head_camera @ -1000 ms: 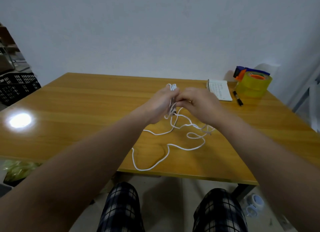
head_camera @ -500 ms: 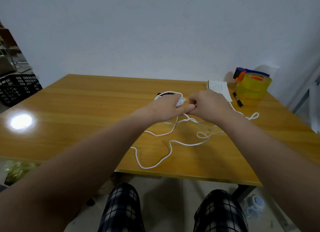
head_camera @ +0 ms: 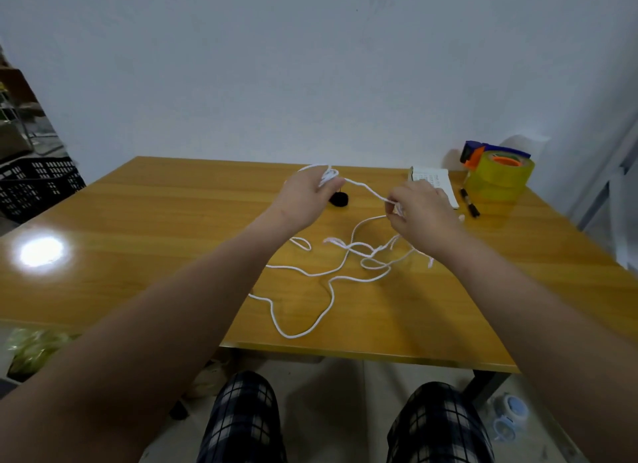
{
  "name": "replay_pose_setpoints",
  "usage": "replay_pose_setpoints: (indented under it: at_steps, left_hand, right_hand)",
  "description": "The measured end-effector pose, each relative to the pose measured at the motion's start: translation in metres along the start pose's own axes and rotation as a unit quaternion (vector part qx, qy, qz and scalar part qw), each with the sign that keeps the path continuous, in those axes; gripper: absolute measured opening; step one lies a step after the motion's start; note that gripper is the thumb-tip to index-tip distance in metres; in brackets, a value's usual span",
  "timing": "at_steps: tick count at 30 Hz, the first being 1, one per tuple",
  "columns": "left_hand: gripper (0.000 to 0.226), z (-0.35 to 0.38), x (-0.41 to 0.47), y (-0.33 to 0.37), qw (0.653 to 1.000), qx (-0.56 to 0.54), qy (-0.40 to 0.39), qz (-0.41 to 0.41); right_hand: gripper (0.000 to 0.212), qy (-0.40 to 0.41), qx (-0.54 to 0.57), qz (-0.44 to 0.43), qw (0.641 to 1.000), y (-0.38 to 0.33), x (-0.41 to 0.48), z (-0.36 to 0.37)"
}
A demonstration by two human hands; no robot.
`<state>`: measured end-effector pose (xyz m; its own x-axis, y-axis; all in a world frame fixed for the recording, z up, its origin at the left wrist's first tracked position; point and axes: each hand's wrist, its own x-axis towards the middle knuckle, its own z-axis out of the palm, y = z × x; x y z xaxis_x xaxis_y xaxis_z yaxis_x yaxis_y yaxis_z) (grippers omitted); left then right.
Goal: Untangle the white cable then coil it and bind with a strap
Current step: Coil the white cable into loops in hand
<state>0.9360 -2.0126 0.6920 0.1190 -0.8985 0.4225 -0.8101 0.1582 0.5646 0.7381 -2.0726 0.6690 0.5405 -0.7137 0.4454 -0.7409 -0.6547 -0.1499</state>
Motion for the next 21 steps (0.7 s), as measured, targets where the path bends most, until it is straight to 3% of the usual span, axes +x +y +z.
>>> replay_pose_setpoints:
  at_steps: [5,8,10,15,18,19,20,21]
  left_hand:
    - [0.041,0.002,-0.003,-0.008,0.996,0.047,-0.019,-0.068]
    - [0.053,0.009,-0.010,-0.009,0.993,0.048,-0.042,-0.096]
    - [0.054,0.013,-0.014,-0.008,0.991,0.002,-0.047,-0.123]
    - [0.047,0.021,-0.009,-0.011,0.982,-0.067,-0.050,-0.168]
    - [0.047,0.019,-0.005,-0.018,0.980,-0.074,-0.048,-0.177]
    - [0.052,0.018,-0.004,-0.018,0.980,-0.069,-0.053,-0.181]
    - [0.042,0.018,-0.003,-0.017,0.980,-0.065,-0.052,-0.182]
    - [0.050,0.018,0.000,-0.016,0.978,-0.063,-0.048,-0.195]
  right_hand:
    - [0.027,0.045,0.251,0.043,0.966,-0.008,-0.002,-0.003]
    - [0.020,0.067,0.328,0.089,0.938,-0.022,-0.003,-0.006]
    - [0.017,0.087,0.308,0.101,0.942,-0.028,0.000,-0.008]
    - [0.030,0.151,0.138,0.087,0.975,-0.041,0.000,-0.002]
    - [0.027,0.226,0.180,0.025,0.957,-0.045,-0.007,0.002]
    - [0.025,0.231,0.199,0.007,0.952,-0.045,-0.008,0.005]
    - [0.024,0.232,0.219,-0.002,0.948,-0.045,-0.010,0.008]
    - [0.024,0.237,0.241,0.000,0.941,-0.046,-0.013,0.011]
